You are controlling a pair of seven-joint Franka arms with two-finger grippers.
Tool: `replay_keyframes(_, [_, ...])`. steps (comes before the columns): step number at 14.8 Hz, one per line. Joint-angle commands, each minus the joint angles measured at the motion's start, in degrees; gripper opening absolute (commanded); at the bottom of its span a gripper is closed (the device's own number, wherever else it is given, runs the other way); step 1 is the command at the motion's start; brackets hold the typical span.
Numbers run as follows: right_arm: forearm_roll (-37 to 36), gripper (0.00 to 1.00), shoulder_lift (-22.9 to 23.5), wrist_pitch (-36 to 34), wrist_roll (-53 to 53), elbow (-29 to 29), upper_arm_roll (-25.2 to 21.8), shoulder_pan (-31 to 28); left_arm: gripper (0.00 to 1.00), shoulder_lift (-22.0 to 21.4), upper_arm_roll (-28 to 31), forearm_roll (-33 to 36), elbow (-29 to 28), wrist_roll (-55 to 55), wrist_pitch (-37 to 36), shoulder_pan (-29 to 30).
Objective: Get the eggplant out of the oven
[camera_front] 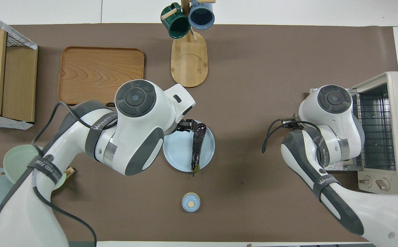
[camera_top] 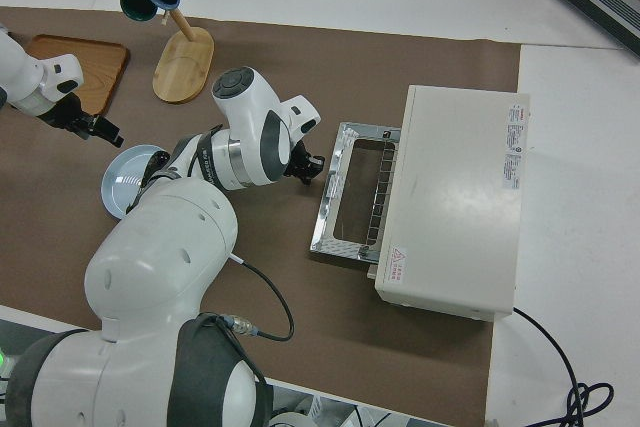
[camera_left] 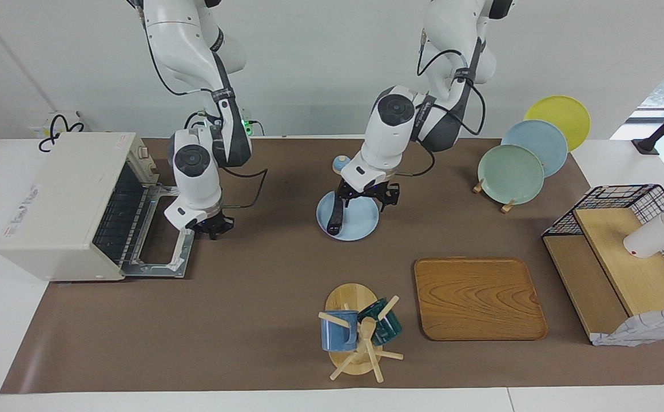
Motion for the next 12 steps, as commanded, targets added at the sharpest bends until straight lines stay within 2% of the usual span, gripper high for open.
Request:
replay_keyframes(1, [-1.91,0.00,-1.78,1.12,-0.92,-2.17,0.89,-0.65,1.00,2.31,1.01,-0.96,-2.14,-0.86,5.30,-2.04])
replay_keyframes(5, [-6.75,0.00,-1.96,-0.37,-2.15,-1.91,0.89,-2.41,1.00,5.30,0.83,-0.96,-2.23,0.02,9.25,-3.27])
replay_keyframes(7, [-8.41,0.00,-2.83,-4.05,-2.59,-0.25,0.89,-2.14,1.00,6.01,0.92,-0.96,-2.40,0.20,9.61,-4.41])
replay_keyframes(9, [-8.68,0.00,-4.93,-10.63,-4.95,3.08,1.06,-2.14,0.95,6.01,0.92,-0.96,-2.66,0.55,9.88,-4.33])
replay_keyframes(11, [-8.68,0.00,-6.96,-16.00,-7.94,6.25,1.15,-2.93,0.84,6.01,0.83,-0.96,-2.66,0.90,9.70,-4.24])
replay_keyframes(12, [-8.60,0.00,-7.92,-17.59,-10.48,6.96,0.98,-3.46,0.84,6.01,0.83,-0.96,-2.49,0.90,9.27,-4.24])
